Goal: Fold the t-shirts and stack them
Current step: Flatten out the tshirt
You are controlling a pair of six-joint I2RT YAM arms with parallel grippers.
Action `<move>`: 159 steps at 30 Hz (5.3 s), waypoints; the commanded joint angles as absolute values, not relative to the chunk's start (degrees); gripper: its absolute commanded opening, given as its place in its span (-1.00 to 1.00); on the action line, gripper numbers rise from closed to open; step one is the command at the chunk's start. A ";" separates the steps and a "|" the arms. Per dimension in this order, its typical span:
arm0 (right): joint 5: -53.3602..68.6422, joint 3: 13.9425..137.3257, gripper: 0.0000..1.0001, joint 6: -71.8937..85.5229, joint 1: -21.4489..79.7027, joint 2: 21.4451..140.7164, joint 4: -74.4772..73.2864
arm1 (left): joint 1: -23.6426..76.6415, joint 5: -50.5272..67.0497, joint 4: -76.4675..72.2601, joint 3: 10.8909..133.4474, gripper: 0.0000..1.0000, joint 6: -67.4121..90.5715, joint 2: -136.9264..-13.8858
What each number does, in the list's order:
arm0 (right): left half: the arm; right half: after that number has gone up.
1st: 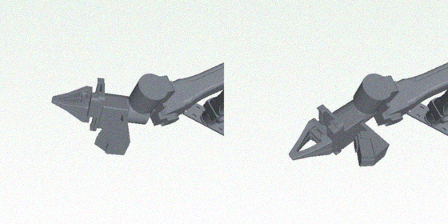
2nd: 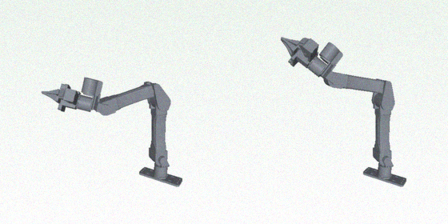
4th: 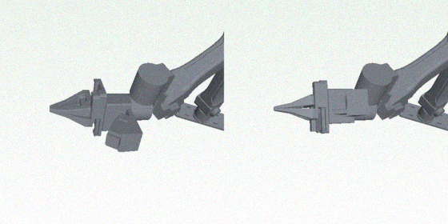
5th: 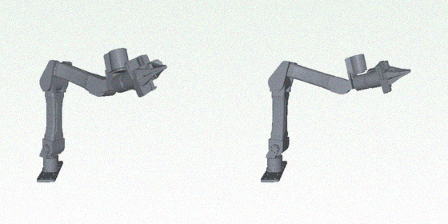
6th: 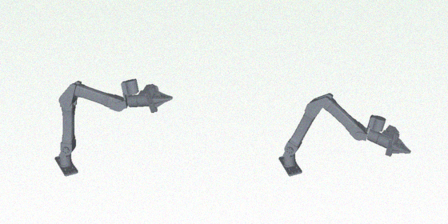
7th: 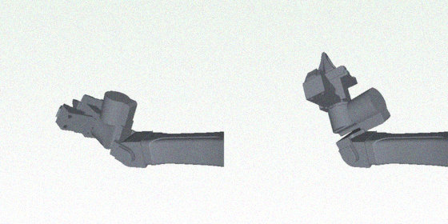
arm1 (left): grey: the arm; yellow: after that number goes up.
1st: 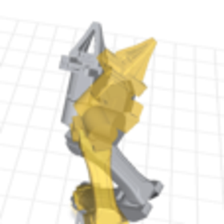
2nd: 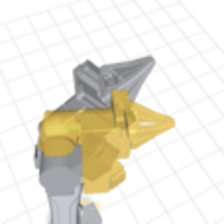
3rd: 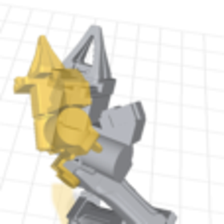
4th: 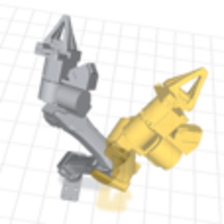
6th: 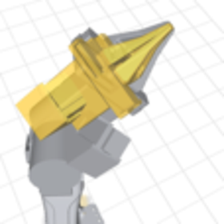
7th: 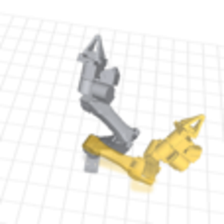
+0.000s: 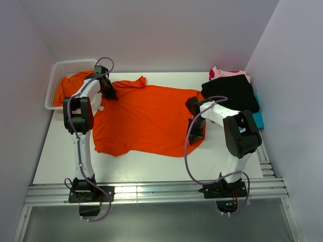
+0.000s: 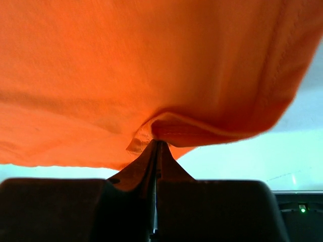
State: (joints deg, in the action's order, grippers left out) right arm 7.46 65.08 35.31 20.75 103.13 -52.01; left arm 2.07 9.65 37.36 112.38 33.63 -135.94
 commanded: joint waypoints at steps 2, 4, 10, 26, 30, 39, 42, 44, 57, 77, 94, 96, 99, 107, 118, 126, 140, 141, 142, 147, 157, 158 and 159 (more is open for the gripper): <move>4.93 63.72 -1.00 35.68 20.83 95.72 -57.03 | 1.49 7.47 41.66 112.76 -0.94 31.55 -137.99; 3.70 62.94 -1.00 36.30 20.83 92.21 -59.05 | 1.49 7.47 41.57 112.85 -0.93 31.81 -137.81; 1.06 59.42 -1.00 39.20 20.83 85.08 -65.73 | 1.49 8.26 40.69 112.50 -0.94 32.43 -137.46; -2.63 55.97 0.93 40.08 20.83 76.20 -74.97 | 1.58 9.05 41.67 113.99 -0.98 32.61 -132.38; -3.51 68.86 0.89 39.46 20.83 81.55 -73.74 | 1.76 12.56 38.50 118.46 -0.84 33.13 -129.73; -3.69 89.19 0.84 36.39 20.83 100.36 -68.12 | 3.07 23.81 29.01 125.24 0.36 36.04 -135.17; -1.95 91.92 0.84 34.90 20.83 105.54 -65.31 | 3.95 24.43 25.17 125.25 0.46 37.87 -135.71; 1.21 92.72 0.83 33.40 20.74 108.89 -62.76 | 4.74 24.34 19.10 118.77 0.46 43.83 -132.55; 7.12 89.66 0.83 30.94 20.83 107.23 -58.01 | 7.29 12.48 20.90 128.46 0.42 53.53 -136.39; 10.11 79.45 0.83 26.02 19.25 102.66 -53.26 | 11.87 18.98 16.08 132.89 0.43 59.94 -147.56; 9.84 79.89 0.82 25.93 16.00 104.50 -53.26 | 11.87 26.98 16.70 138.25 0.40 60.03 -156.62; 9.84 79.54 0.82 26.10 15.65 104.68 -53.17 | 11.78 27.07 17.66 138.16 0.34 59.59 -157.50; 9.76 79.10 0.82 26.37 14.94 104.68 -52.91 | 11.51 26.37 18.63 137.55 0.18 57.92 -157.41; 9.76 79.10 0.82 26.81 13.89 105.38 -52.91 | 10.46 26.46 20.74 135.09 -0.54 55.64 -157.85; 8.97 80.95 0.80 26.72 13.71 106.87 -53.96 | 8.79 22.42 20.40 133.34 -0.99 53.26 -152.94; 9.32 81.03 0.79 26.89 13.71 107.75 -53.70 | 4.66 18.02 16.09 132.45 -0.99 54.31 -144.06; 8.79 79.28 0.77 25.84 13.62 106.88 -55.72 | 0.18 14.50 0.53 143.52 0.95 67.32 -155.56; 8.62 79.10 0.77 25.67 13.71 106.44 -55.81 | -1.30 14.50 -1.21 144.13 0.99 67.50 -155.83; 8.61 78.75 0.77 25.75 13.71 106.09 -55.81 | -1.49 14.41 -2.19 143.44 0.99 67.41 -155.57; 7.82 78.40 0.77 26.37 13.71 103.80 -55.02 | -1.85 13.45 -2.91 138.87 0.99 63.73 -147.84; 10.37 89.03 0.79 26.11 16.96 97.30 -54.58 | 1.48 5.64 20.27 122.52 0.90 45.65 -124.47; 10.81 89.56 0.79 26.10 17.40 96.69 -54.58 | 2.80 4.84 28.66 122.43 0.85 44.14 -123.58; 11.25 89.65 0.79 26.36 18.27 95.98 -54.67 | 3.42 3.79 32.57 122.34 0.82 42.99 -122.88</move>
State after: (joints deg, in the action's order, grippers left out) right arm 9.80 86.85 26.50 16.21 101.01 -54.50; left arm -0.25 7.92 18.46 122.72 51.57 -129.67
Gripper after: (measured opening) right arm 0.891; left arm 0.923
